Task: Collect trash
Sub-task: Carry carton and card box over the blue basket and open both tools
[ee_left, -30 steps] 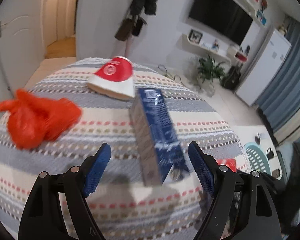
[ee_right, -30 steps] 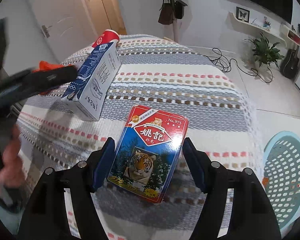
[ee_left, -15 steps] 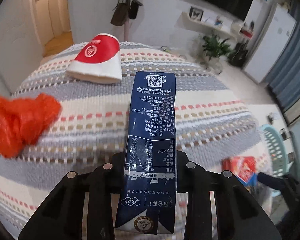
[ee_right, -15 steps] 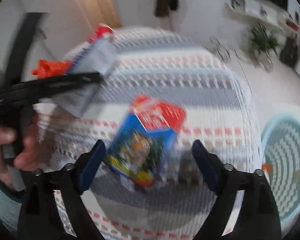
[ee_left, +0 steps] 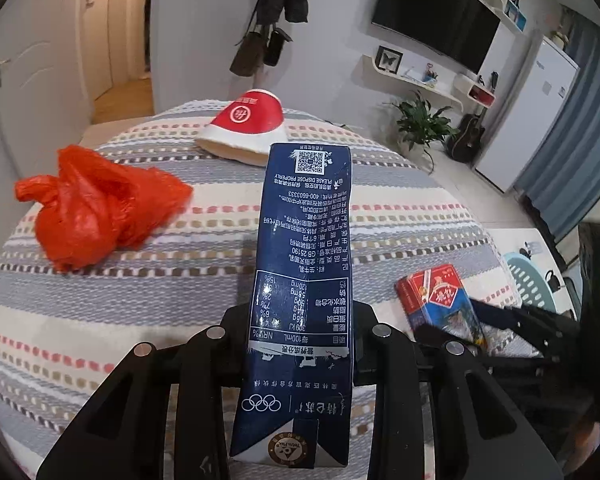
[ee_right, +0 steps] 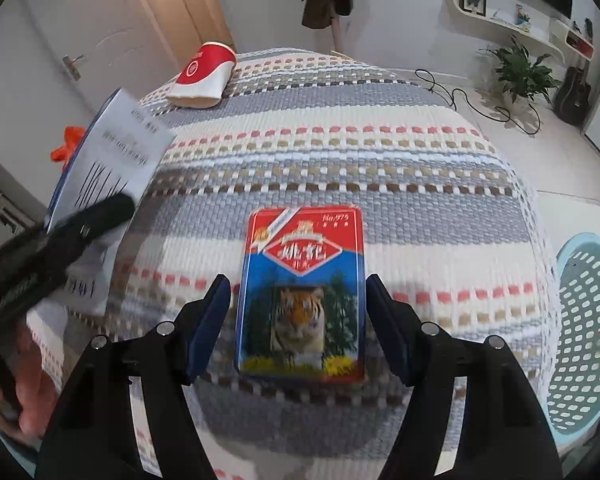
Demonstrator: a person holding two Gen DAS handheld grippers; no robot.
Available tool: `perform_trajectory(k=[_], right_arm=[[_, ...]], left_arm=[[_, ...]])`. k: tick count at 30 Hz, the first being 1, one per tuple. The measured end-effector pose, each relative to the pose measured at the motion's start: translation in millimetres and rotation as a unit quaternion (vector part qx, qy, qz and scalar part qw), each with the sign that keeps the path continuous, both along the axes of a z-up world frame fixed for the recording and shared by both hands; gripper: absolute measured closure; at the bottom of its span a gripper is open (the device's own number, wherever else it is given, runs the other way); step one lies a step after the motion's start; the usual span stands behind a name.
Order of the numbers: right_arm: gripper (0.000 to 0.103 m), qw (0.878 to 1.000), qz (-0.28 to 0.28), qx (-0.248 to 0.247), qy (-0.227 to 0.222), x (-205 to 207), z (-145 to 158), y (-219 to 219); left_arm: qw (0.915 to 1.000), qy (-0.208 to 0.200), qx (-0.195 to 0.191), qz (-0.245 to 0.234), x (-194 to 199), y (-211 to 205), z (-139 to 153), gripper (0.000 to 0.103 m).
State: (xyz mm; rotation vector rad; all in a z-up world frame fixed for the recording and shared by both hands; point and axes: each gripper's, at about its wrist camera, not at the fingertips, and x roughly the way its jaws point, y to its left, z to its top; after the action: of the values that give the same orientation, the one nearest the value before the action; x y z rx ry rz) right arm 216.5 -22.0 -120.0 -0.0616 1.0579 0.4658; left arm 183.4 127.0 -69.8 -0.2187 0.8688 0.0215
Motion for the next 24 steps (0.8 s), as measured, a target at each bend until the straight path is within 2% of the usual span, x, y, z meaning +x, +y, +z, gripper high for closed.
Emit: perform_trajectory(k=[4,6,10,14,18,22,24], right_arm=[[0.039,0.999,0.0,-0.042,-0.022,-4.4,-1.9,13.5],[0.045,0.997,-0.002,-0.071,-0.039,-12.3,-4.5,15.1],[0.046,0.997,-0.026,-0.053,-0.055,-20.5,8.0,-7.6],[0.046,0.993,-0.074,-0.034,-0.09,-23.6,40.6,-53.9],[0.046,0.985,-0.127,-0.009,-0.116,-26.9,67.0,-110.5],[0.046,0.977,-0.171,0.007,-0.126,-24.9,79.1,-163.2],[0.046,0.973,-0.192,0.014,-0.126,-25.5,79.2,-193.4]], left_arm=[[0.9999,-0.004,-0.007,-0.008,-4.5,-0.4,-1.0,0.072],[0.9998,-0.009,-0.01,-0.016,-6.8,-4.9,0.9,0.072],[0.9987,-0.03,-0.013,-0.038,-9.1,-20.1,14.3,0.072],[0.9962,-0.055,-0.006,-0.068,-5.8,-48.8,37.5,0.072],[0.9901,-0.082,0.005,-0.114,2.9,-97.6,63.6,0.072],[0.982,-0.09,0.001,-0.166,15.6,-154.2,74.6,0.072],[0.9785,-0.086,0.028,-0.185,20.6,-183.8,70.6,0.072]])
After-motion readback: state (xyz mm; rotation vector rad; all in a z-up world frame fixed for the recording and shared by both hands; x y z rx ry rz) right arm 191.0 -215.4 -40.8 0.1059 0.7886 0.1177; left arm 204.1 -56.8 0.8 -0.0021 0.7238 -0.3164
